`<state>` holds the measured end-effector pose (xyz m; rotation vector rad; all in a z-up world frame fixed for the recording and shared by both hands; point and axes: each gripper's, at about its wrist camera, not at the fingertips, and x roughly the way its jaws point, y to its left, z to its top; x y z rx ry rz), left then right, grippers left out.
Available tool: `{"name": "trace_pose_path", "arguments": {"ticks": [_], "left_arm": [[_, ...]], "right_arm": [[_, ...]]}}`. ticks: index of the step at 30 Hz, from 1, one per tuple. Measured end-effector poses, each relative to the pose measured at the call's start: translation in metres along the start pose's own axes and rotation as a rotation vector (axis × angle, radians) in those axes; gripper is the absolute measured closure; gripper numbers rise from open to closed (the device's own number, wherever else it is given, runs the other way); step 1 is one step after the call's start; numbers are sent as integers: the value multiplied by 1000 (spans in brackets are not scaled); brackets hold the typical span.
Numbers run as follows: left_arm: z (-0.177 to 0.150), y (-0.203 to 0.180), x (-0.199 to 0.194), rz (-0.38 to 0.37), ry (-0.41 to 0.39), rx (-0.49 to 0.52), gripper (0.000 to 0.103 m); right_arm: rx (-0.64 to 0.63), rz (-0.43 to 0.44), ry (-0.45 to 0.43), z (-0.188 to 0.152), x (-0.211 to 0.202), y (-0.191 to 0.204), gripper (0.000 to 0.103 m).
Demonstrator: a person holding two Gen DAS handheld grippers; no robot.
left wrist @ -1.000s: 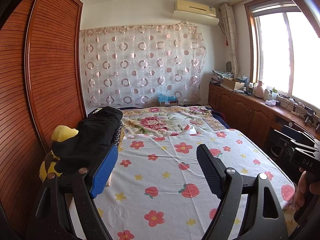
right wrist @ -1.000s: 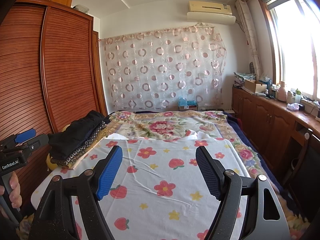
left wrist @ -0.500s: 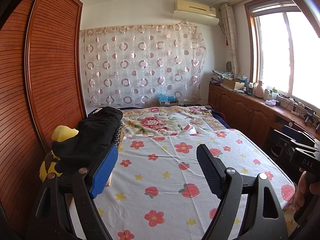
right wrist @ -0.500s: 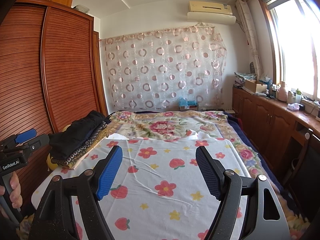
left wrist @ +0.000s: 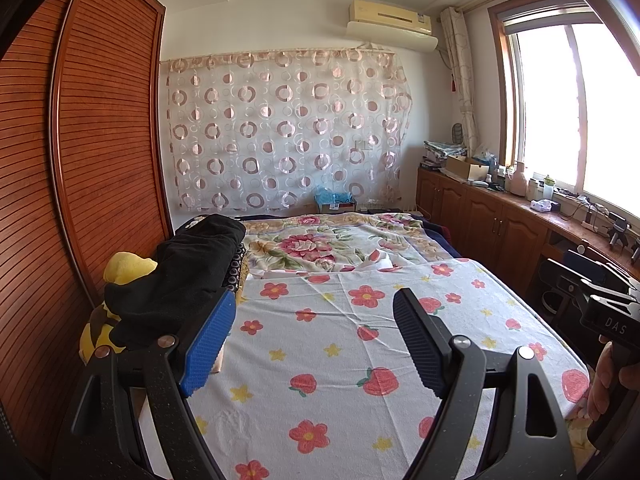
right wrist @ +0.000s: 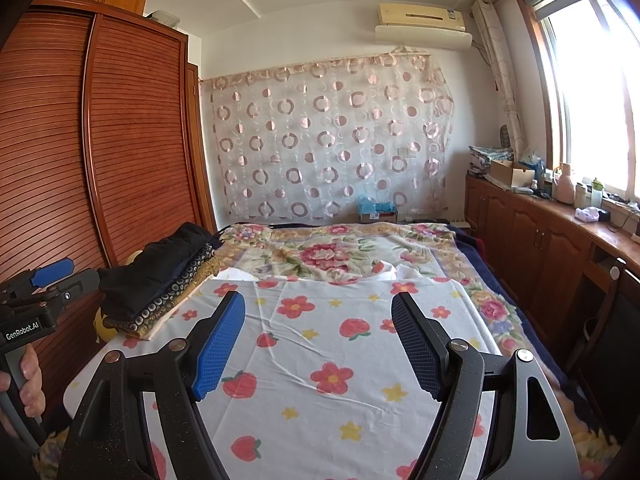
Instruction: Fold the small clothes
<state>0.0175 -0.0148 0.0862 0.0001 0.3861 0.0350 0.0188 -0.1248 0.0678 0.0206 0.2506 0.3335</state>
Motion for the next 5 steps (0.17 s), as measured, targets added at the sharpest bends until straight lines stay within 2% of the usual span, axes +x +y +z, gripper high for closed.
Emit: {"name": "trace_pose_path", "arguments": {"ticks": [5], "left_arm": [[0, 0, 1, 0, 2, 0, 21]], "right_arm": [[-2, 1, -1, -1, 1, 0, 26]]}}
